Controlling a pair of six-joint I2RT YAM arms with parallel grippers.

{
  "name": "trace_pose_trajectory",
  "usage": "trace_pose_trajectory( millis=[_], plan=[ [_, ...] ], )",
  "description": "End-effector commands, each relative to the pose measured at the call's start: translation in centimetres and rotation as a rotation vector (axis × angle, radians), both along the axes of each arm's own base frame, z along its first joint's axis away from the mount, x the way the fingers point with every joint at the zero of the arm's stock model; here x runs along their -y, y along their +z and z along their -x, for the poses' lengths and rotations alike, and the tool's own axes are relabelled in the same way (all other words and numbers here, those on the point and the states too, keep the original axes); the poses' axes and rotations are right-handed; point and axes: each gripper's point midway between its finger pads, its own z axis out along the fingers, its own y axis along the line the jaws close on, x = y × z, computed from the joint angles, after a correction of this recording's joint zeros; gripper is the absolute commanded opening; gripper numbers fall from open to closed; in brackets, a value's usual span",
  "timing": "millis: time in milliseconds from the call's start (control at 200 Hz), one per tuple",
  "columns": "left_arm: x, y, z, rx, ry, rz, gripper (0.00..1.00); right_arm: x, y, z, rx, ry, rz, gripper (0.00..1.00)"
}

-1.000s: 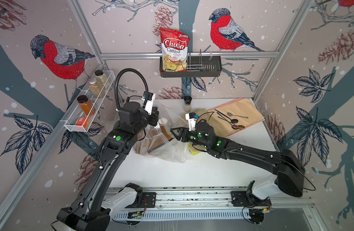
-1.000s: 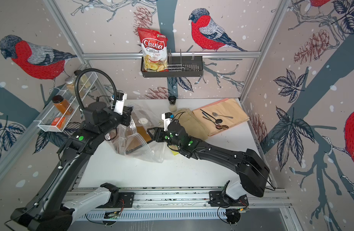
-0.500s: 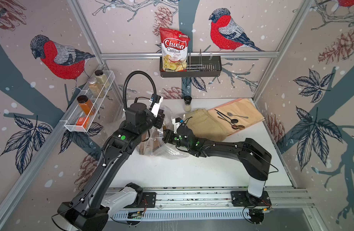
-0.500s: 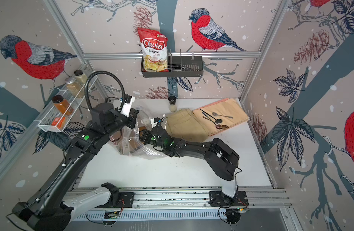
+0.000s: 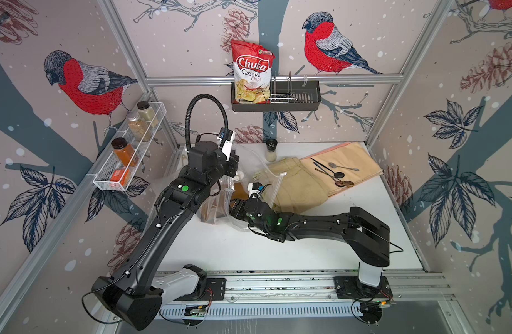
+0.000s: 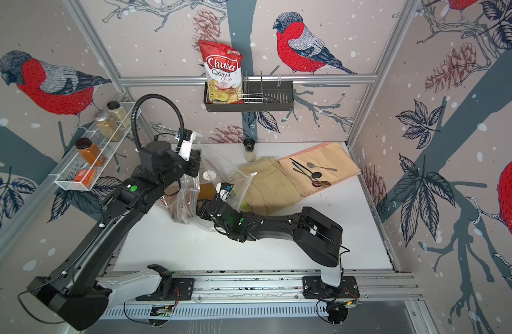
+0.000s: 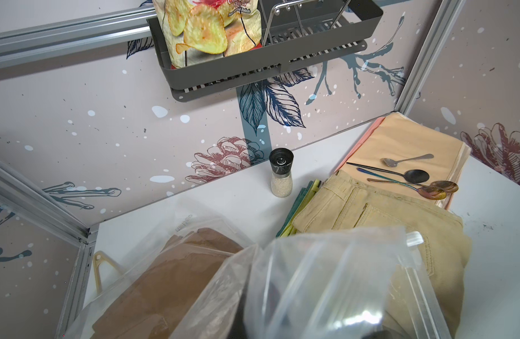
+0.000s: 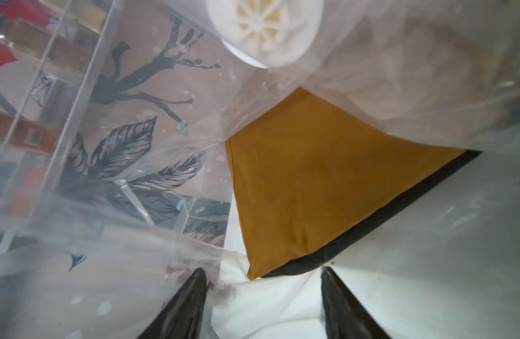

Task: Take the trousers out of the vacuum bag
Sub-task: Take out the trousers from the vacuum bag.

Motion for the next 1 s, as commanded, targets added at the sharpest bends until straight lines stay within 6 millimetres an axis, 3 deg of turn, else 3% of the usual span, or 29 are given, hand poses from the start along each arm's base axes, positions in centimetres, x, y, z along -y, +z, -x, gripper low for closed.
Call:
trace_pose_trajectory(
  millis=[0,145,290,575,680,996],
  plan=[
    [1.3,2.3,1.1,0.073,-0.088,0.047,0.00,-1.1,-0.6,-0.4,-0.081,0.037,-0.074,0.63],
    [2.2,2.2,3.5,0.061,-0.195,0.047,0.00,-1.3,-1.9,-2.0,-0.150,0.026,-0.112,0.63],
    [3.2,0.3,5.3,0.006,-0.287,0.049,0.00,-1.1,-4.2,-2.3,-0.242,0.021,-0.141,0.63],
    [3.2,-3.0,6.1,-0.052,-0.298,0.027,0.00,-1.7,-7.8,-2.3,-0.365,0.029,-0.210,0.63],
    [3.0,-3.3,6.3,-0.051,-0.294,0.015,0.00,-1.7,-8.0,-2.5,-0.376,0.031,-0.256,0.63],
    [2.6,-4.5,6.3,-0.071,-0.274,0.002,0.00,-1.4,-6.1,-2.7,-0.360,0.043,-0.345,0.58]
  ],
)
